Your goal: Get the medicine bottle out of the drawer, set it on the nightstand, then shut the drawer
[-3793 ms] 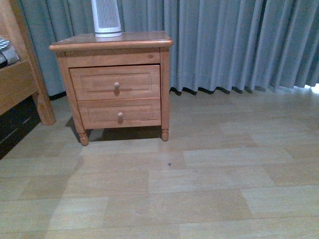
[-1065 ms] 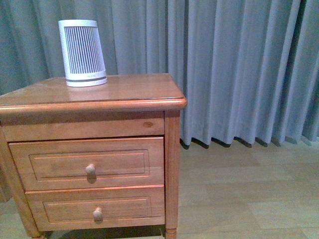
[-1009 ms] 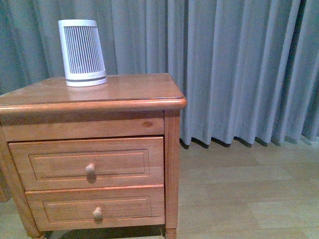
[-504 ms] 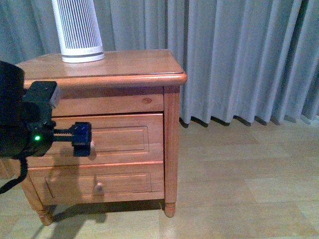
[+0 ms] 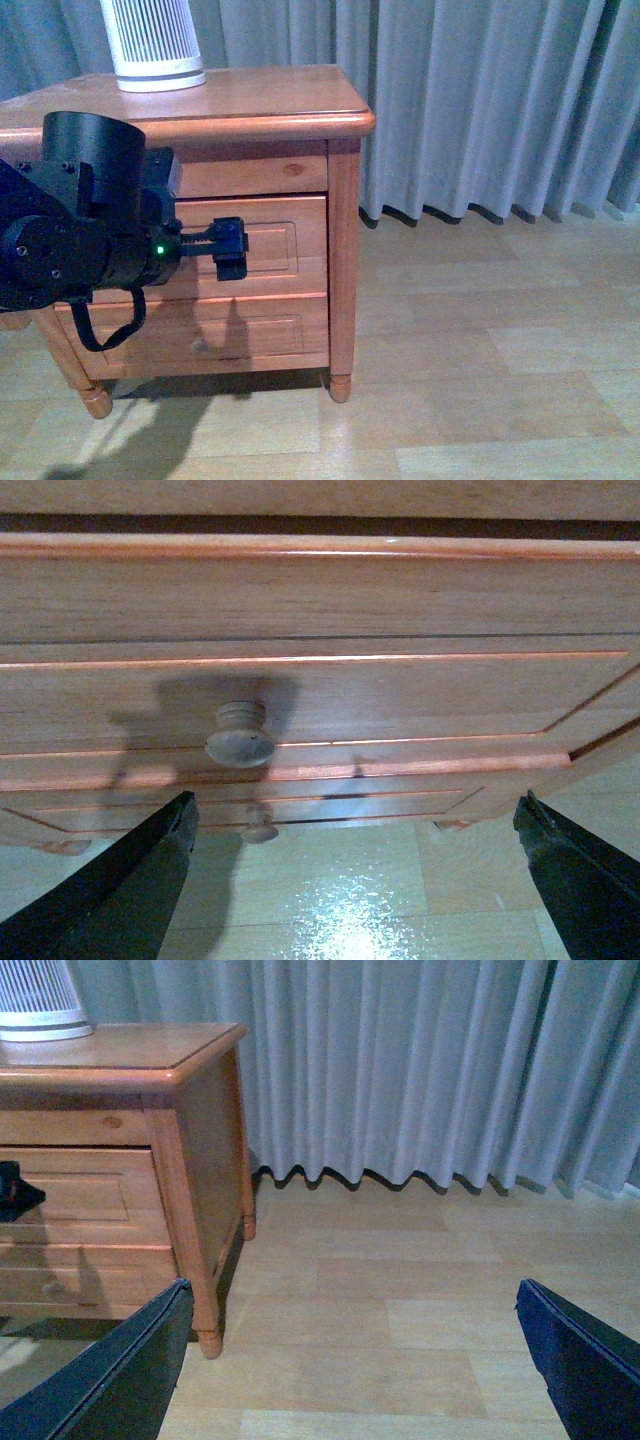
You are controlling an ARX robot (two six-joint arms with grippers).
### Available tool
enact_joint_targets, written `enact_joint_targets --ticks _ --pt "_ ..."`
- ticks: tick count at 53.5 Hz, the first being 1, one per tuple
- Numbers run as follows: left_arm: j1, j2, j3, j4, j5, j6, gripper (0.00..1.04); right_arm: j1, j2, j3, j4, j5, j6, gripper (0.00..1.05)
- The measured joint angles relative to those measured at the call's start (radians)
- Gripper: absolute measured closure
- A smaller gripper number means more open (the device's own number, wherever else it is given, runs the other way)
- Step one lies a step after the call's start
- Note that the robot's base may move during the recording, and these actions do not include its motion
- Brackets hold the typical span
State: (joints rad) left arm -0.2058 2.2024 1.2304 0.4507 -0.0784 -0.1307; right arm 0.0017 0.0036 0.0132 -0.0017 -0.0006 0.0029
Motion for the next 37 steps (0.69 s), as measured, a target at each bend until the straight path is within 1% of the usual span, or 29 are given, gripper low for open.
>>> enact_joint_targets --ticks 8,24,37 --pt "0.01 0.043 0.029 0.016 -0.031 -0.017 0.07 0.0 0.0 0.0 0.0 0.0 0.0 0.07" --pt "0.027 0.105 0.076 0.05 -0.031 -0.02 0.07 0.0 0.0 0.0 0.0 0.0 0.0 0.07" --pt "0.056 0.174 0.12 0.124 -0.024 0.003 0.07 0.0 0.0 0.0 0.0 0.0 0.0 0.07"
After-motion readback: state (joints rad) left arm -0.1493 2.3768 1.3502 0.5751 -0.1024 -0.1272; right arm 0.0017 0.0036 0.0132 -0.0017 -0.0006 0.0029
